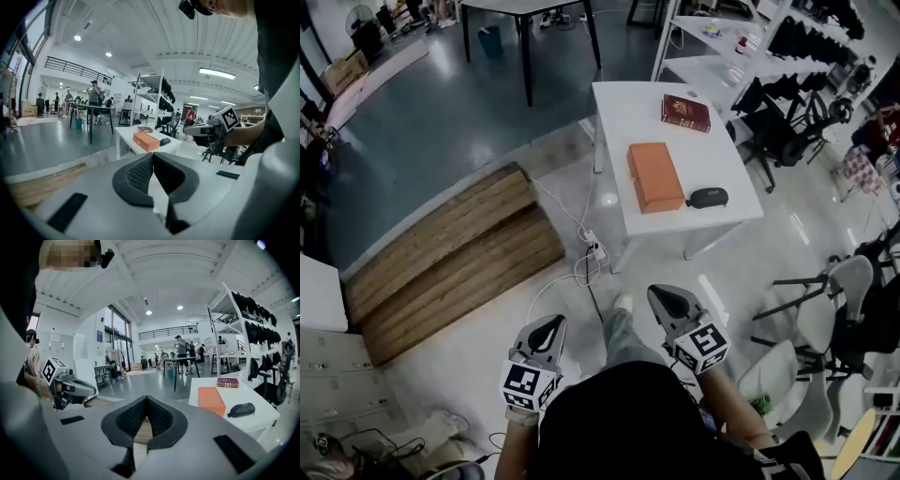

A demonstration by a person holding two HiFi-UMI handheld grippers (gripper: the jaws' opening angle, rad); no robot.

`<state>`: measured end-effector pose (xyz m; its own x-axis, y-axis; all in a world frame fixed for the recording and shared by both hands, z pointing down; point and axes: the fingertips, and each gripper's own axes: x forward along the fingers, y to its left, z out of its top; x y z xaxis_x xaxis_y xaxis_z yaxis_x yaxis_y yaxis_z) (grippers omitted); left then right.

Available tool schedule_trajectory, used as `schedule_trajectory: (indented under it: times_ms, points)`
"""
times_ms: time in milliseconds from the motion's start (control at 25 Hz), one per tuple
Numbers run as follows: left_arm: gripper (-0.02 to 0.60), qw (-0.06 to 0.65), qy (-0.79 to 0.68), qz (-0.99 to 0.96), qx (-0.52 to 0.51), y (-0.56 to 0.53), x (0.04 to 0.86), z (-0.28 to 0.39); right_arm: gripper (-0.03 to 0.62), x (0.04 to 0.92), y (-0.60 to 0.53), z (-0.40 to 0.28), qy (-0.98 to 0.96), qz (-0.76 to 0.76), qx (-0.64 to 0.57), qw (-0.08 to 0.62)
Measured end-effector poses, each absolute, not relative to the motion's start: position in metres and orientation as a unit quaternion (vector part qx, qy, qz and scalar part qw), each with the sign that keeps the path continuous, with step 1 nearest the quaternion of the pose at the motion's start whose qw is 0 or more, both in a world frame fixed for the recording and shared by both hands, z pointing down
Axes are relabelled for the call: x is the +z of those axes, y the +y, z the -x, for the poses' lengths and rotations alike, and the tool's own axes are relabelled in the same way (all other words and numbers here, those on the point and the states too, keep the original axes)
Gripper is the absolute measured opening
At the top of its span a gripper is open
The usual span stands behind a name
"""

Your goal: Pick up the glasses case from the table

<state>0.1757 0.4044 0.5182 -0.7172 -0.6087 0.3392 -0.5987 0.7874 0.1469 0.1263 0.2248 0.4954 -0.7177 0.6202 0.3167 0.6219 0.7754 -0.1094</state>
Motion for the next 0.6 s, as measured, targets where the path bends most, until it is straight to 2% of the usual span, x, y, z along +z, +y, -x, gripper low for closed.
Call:
schedule_trajectory:
  times_ms: [360,600]
  points:
    - [0.018,0.199,-0.929,-0.313,-0.010,0.349,0.506,-0.020,0.028,0.488,0.177,0.025,-0.914,0.365,0.000,0.178]
    - [0.019,0.205,-0.926,-0.317,-0.002,0.307,0.502,0.052,0.028,0.495,0.139,0.083,-0.913,0.361,0.021,0.191]
